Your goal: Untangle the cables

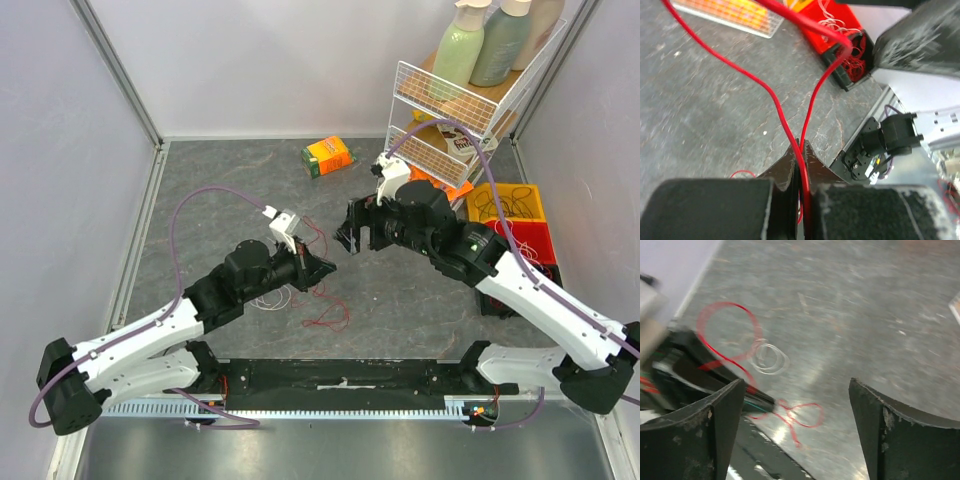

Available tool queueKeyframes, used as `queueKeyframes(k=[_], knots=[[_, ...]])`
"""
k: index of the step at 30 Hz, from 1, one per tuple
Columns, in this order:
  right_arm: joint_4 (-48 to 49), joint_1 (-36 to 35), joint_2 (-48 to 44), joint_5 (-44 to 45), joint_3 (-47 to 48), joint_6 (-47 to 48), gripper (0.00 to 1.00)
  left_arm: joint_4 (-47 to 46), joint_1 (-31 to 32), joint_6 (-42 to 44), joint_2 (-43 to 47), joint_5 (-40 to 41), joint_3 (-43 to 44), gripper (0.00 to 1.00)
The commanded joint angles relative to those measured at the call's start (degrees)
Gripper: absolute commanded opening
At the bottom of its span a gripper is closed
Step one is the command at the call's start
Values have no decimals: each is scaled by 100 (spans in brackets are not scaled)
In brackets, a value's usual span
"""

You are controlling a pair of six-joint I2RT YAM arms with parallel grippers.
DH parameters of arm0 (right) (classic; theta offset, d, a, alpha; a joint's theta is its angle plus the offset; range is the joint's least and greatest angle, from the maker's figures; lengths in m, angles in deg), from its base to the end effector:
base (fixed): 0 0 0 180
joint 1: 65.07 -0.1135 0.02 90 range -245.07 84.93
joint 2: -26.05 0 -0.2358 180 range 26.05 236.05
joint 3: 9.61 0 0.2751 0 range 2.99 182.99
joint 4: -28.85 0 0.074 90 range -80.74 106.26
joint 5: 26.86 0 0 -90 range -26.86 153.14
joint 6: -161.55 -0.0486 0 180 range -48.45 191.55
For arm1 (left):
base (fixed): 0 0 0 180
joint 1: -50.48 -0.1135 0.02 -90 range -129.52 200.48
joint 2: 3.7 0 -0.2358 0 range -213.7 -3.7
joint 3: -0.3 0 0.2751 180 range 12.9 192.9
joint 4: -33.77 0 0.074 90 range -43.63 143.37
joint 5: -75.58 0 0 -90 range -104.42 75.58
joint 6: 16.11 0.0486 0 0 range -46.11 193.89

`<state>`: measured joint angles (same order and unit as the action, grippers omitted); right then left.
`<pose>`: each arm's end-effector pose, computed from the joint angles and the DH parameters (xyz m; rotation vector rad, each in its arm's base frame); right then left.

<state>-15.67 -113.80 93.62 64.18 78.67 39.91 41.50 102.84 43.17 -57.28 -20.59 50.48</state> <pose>0.1982 0.2245 0.3793 -0.2994 2.0764 0.8677 0.1636 -0.2207 0.2633 0.4416 1.8595 -1.1183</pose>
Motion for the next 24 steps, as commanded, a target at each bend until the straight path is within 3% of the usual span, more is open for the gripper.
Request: queueKeyframes(k=[1,5,9,13,19,24], knots=[[-465,48,-480,1093,-710,509,94,1433,-6,-1391,348,1240,460,1],[851,-503,-771,-312,-1817,439,95,1945,-24,-1831,454,1452,557,2],[2344,-1813,-842,89,-2538,659,95,2208,-50,-2218,463,1549,662,2],[3832,-2105,-650,168,-3172,440,92,2253,-68,-2430,559,1356,724,2],[4983,-2158,-367,660,-3621,97,72,2156,-77,-2650,840,1198,654,2],[5713,-2158,-140,547,-3710,-97,58,2148,-85,-2790,893,1180,627,1]])
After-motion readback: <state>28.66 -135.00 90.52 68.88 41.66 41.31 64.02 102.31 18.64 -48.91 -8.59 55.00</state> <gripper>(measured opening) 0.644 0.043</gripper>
